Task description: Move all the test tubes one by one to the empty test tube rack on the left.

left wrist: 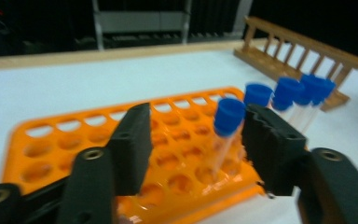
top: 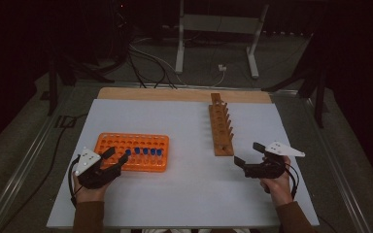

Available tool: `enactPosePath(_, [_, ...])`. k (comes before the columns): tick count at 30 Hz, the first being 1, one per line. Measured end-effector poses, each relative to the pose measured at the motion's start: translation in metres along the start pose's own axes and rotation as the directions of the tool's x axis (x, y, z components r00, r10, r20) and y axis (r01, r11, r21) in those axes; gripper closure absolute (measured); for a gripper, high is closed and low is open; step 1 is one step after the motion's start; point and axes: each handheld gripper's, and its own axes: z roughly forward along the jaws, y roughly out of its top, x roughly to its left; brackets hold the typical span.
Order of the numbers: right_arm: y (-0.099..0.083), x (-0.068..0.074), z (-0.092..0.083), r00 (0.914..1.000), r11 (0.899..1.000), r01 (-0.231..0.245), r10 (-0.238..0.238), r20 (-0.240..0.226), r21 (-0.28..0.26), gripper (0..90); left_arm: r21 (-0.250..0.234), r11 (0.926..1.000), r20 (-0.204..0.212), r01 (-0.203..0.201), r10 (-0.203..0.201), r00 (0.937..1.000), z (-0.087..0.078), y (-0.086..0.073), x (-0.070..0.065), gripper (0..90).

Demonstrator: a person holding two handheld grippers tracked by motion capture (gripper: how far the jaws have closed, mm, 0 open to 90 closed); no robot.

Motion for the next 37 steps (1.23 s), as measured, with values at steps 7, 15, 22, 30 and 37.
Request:
enactPosePath(7, [-0.008,0.0,-0.013,0.9998,0.999,0.009,-0.008,0.021,-0.045,0.0,-0.06,0.9974,-0.001,0.04,-0.04,0.9992,-0.009,0.002,0.007,29.6])
enactPosePath(15, [-0.014,-0.004,-0.021,0.999,0.996,-0.001,0.005,0.043,-0.085,0.0,-0.096,0.9931,-0.036,0.067,-0.071,0.9968,-0.018,0.002,0.013,17.4])
enactPosePath(22, [-0.016,-0.004,-0.022,0.9985,0.996,0.005,0.0,0.054,-0.094,0.0,-0.061,0.9967,-0.075,0.053,-0.058,0.9955,-0.016,-0.004,0.015,1.6])
enactPosePath(30, [-0.017,0.002,-0.02,0.9956,0.996,0.036,-0.028,0.09,-0.085,0.0,-0.046,0.9969,-0.103,0.064,-0.069,0.9923,-0.008,-0.009,0.012,0.7])
enactPosePath(37, [-0.018,0.004,-0.019,0.9925,0.995,0.055,-0.046,0.113,-0.079,0.0,-0.044,0.9963,-0.105,0.074,-0.078,0.9915,-0.006,-0.01,0.012,0.7])
